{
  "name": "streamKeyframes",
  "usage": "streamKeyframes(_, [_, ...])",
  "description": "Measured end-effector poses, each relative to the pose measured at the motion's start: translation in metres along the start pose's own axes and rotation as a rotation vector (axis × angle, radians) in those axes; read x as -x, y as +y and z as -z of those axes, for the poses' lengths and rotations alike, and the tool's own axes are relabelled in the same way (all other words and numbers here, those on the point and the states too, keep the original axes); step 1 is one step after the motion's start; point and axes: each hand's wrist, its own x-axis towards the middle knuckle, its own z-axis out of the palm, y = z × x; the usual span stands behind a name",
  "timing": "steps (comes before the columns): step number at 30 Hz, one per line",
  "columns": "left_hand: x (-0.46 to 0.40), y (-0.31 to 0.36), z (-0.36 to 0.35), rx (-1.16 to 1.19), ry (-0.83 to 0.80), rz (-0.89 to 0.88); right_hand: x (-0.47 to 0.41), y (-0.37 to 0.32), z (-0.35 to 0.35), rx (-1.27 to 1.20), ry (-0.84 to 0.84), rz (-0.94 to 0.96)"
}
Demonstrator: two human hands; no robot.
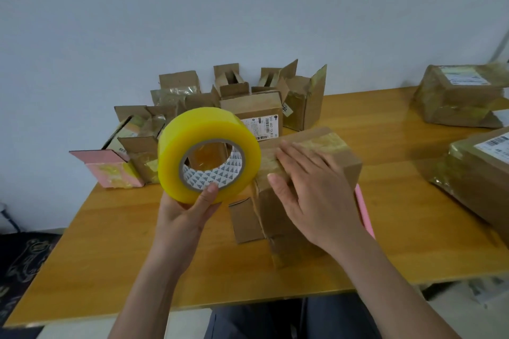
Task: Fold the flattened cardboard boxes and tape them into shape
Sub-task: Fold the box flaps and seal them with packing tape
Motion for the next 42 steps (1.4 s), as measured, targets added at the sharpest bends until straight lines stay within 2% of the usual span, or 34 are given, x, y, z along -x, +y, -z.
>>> streamKeyframes(9, [0.012, -0.007, 0.025, -0.049, 0.014, 0.033, -0.006, 0.014, 0.001, -0.067, -0.002, 0.014])
streamKeyframes(14, [0.023, -0.017, 0.042, -0.093, 0.075, 0.067, -0.015, 0.026, 0.001, -0.094, -0.030, 0.044])
streamKeyframes(19, [0.028, -0.028, 0.038, -0.331, 0.013, 0.021, -0.020, 0.018, 0.006, -0.034, -0.087, 0.052])
streamKeyframes(23, [0.029, -0.021, 0.035, -0.406, 0.002, 0.017, -0.014, 0.012, 0.002, 0.059, -0.075, 0.064])
streamKeyframes(26, [0.030, -0.013, 0.032, -0.534, -0.010, -0.002, -0.013, 0.011, -0.008, -0.022, -0.002, 0.083])
streamKeyframes(31, [0.022, 0.003, 0.018, -0.717, -0.085, -0.140, -0.018, 0.016, -0.022, -0.207, 0.081, 0.114])
streamKeyframes(38, [0.024, 0.012, 0.016, -0.781, -0.129, -0.100, -0.026, 0.026, -0.025, -0.302, 0.105, 0.117])
streamKeyframes(42, [0.026, 0.015, 0.009, -0.928, -0.139, -0.104, -0.030, 0.024, -0.030, -0.388, 0.135, 0.095])
